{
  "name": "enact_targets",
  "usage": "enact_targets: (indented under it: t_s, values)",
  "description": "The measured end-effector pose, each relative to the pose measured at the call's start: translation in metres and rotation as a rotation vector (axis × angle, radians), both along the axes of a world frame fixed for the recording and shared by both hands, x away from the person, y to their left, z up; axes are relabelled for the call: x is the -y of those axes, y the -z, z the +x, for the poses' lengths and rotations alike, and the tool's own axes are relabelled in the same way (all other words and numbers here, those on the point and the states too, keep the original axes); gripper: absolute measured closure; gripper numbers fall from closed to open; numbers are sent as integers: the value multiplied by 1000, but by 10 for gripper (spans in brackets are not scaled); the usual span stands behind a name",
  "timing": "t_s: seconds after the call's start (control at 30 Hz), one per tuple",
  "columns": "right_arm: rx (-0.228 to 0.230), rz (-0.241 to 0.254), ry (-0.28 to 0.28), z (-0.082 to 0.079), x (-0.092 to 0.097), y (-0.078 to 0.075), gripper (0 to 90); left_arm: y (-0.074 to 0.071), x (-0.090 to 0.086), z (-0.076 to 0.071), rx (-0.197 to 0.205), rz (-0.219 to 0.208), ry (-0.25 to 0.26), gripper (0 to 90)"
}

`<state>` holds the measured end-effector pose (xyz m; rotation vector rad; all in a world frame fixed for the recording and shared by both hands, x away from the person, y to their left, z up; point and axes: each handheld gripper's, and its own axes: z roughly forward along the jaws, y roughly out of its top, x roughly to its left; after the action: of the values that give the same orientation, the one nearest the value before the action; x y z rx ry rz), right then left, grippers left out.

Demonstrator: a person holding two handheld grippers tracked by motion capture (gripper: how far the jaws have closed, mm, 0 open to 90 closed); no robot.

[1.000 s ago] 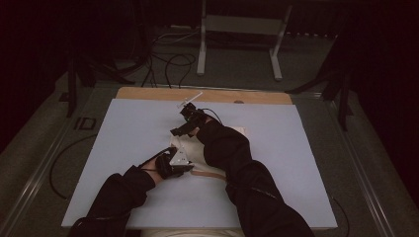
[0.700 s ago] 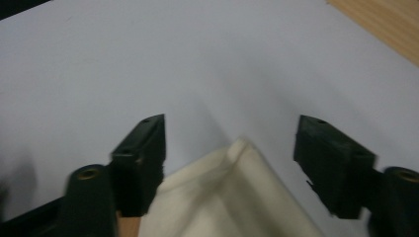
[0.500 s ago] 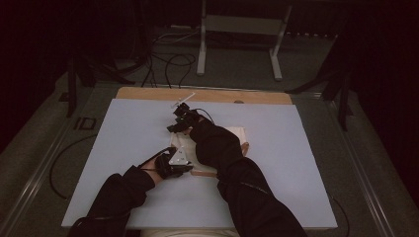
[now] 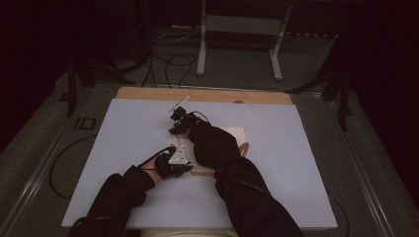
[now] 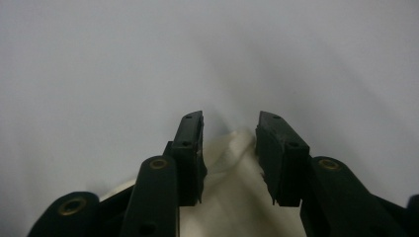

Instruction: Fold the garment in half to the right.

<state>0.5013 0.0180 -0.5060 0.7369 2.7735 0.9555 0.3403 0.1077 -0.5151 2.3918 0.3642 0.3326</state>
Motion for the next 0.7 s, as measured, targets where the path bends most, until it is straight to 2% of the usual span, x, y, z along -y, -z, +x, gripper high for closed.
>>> enact_targets:
  t_s: [0.03,0.23,0.27,0.37,0.4,0.7]
  values:
    - [13,-21,-6,-1,-1,1,661,0,0,0,0,2,2,822]
    - [19,-39,-5,-1,-2,3,715,0,-1,0,-3,3,2,822]
    - [19,-48,-6,-1,-3,4,761,0,-1,0,-2,3,2,822]
    - [26,-53,-3,-1,-3,4,805,0,-1,0,-2,6,3,822]
    - [35,-66,-1,0,-3,3,863,0,-1,1,-4,3,1,822]
    - [39,-56,-14,-1,2,-5,883,0,-1,1,-10,-9,-7,822]
